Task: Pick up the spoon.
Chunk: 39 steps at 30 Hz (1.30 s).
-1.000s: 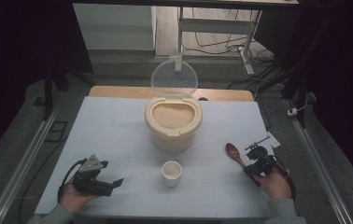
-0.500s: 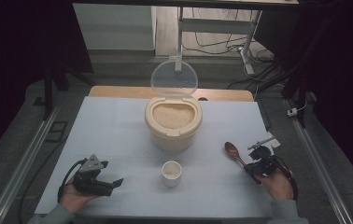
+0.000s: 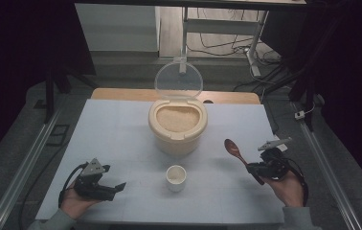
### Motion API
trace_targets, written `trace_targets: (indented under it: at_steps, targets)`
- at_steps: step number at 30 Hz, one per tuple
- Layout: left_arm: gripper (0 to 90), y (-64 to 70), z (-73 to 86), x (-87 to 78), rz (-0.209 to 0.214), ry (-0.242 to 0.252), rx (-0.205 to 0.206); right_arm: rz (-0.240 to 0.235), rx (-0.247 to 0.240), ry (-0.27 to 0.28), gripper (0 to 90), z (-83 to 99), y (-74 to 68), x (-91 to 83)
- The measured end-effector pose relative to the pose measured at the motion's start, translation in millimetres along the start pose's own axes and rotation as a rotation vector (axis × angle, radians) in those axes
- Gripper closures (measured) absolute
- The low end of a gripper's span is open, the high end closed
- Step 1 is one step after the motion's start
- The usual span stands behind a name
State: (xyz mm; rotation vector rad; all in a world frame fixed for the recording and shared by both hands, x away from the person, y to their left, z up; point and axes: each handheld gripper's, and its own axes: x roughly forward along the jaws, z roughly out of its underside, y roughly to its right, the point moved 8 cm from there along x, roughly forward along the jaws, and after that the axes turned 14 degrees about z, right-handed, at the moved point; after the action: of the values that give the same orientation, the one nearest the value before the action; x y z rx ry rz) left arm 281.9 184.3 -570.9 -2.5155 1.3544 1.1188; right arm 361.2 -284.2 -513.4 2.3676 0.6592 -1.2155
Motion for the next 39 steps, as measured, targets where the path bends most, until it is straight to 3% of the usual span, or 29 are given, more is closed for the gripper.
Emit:
trace_targets:
  at_steps: [9, 15, 23, 31, 39]
  targets:
    - [9.3, -0.3, -0.3, 0.6, 0.001, 0.0, 0.0, -0.047, -0.074, 0.094, 80.4, -17.6, -20.9, -22.5]
    - [9.4, -0.6, -0.4, 0.6, 0.004, 0.002, -0.004, -0.107, -0.117, 0.153, 80.4, -30.8, -39.1, -35.0]
    - [9.3, -1.6, -1.4, 0.3, 0.005, 0.008, -0.014, -0.154, -0.171, 0.175, 80.4, -41.8, -57.9, -38.7]
    - [9.3, -3.7, -0.8, -0.4, 0.003, 0.008, -0.018, -0.236, -0.275, 0.208, 80.4, -64.7, -95.7, -45.4]
    - [9.3, -3.3, -0.3, -0.7, 0.002, 0.008, -0.018, -0.29, -0.36, 0.198, 80.4, -89.4, -127.5, -31.0]
